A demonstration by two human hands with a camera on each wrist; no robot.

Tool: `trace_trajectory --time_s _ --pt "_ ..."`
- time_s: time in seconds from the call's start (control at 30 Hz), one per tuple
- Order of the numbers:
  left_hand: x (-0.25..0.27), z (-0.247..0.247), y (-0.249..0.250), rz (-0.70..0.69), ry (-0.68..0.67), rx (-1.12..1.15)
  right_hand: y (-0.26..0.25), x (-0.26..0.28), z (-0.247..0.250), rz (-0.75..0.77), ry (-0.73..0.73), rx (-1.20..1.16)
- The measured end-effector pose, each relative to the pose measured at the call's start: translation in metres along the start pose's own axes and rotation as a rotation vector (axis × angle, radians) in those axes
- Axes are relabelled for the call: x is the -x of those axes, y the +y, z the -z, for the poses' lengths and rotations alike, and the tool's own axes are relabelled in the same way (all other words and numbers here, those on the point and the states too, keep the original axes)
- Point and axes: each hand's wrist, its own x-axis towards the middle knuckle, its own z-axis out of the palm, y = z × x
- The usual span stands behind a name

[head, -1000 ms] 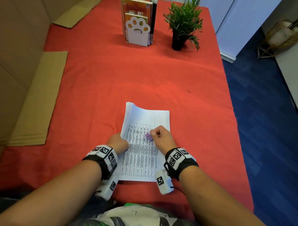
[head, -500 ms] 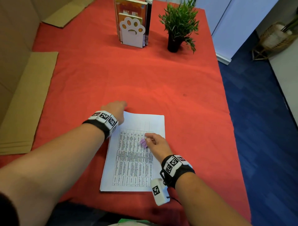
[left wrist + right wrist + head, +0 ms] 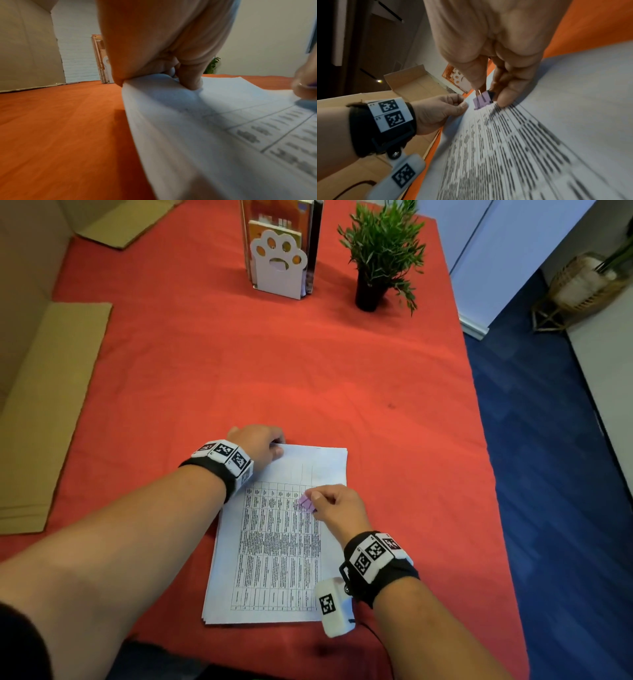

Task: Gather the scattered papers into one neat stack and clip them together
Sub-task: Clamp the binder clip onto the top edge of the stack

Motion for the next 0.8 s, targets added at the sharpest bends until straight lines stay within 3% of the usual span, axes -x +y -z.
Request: trace_trajectory --time_s 0.17,0.33,0.8 --pt "0.010 0.009 0.003 -0.033 0.067 0.117 -0.036 -0.021 0.014 0.309 0.155 0.062" --pt "0.023 0.012 0.004 -0.073 0.135 0.161 -0.073 -0.043 0.015 0.529 0.160 0.153" --pt "0.039 0.016 0.013 -0.094 0.194 0.208 -0.072 -0.053 0.002 0.533 0.143 0.275"
